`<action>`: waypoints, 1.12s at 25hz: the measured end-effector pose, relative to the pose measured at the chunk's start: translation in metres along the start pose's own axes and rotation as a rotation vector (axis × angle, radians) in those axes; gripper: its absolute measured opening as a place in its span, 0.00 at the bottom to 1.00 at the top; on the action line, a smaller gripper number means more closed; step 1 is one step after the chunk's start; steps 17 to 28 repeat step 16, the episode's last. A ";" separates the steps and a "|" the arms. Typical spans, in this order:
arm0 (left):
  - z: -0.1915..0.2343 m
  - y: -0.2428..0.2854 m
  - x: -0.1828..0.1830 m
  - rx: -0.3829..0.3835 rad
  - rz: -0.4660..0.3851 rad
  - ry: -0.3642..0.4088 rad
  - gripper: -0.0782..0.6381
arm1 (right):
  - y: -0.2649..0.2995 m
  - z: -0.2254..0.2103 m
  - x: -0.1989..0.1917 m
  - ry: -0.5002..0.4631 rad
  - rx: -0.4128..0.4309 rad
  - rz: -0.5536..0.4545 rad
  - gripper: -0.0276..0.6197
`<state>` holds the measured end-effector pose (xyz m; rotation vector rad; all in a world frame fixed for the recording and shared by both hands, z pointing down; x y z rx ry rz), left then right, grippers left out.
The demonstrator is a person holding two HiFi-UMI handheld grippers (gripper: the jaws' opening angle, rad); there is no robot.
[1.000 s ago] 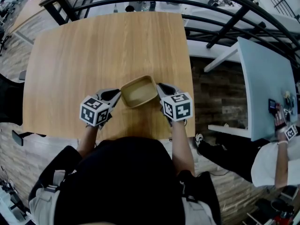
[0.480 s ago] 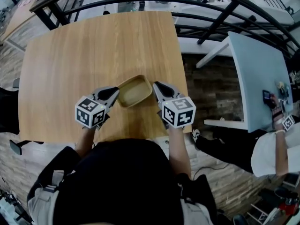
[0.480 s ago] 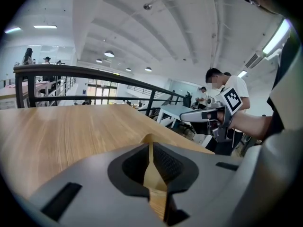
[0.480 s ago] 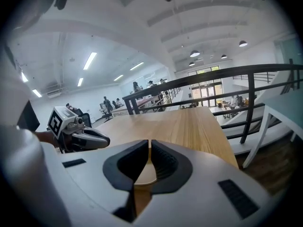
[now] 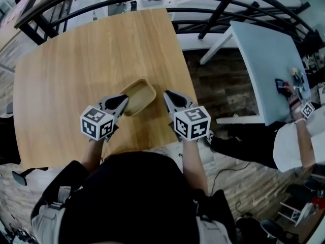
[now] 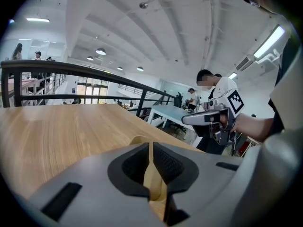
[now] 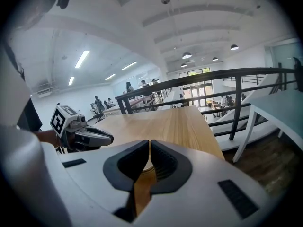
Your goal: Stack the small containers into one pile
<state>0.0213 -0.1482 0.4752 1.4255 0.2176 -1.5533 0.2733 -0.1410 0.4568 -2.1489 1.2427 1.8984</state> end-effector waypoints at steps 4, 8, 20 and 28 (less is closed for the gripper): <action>0.000 0.000 -0.001 -0.021 -0.001 0.004 0.16 | -0.005 0.004 -0.003 0.005 -0.018 0.002 0.09; 0.004 -0.003 -0.001 -0.023 0.001 0.006 0.16 | -0.004 0.010 -0.002 0.005 -0.020 0.000 0.09; 0.005 -0.008 -0.001 -0.021 -0.001 0.010 0.16 | -0.001 0.017 0.001 -0.008 -0.007 -0.008 0.09; 0.005 -0.008 -0.001 -0.021 -0.001 0.010 0.16 | -0.001 0.017 0.001 -0.008 -0.007 -0.008 0.09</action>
Point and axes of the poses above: the fingertips, and each gripper's own axes: y forward along the fingers, z to its left, x out of its top, the point moved 9 cm from there along -y, backward along the fingers
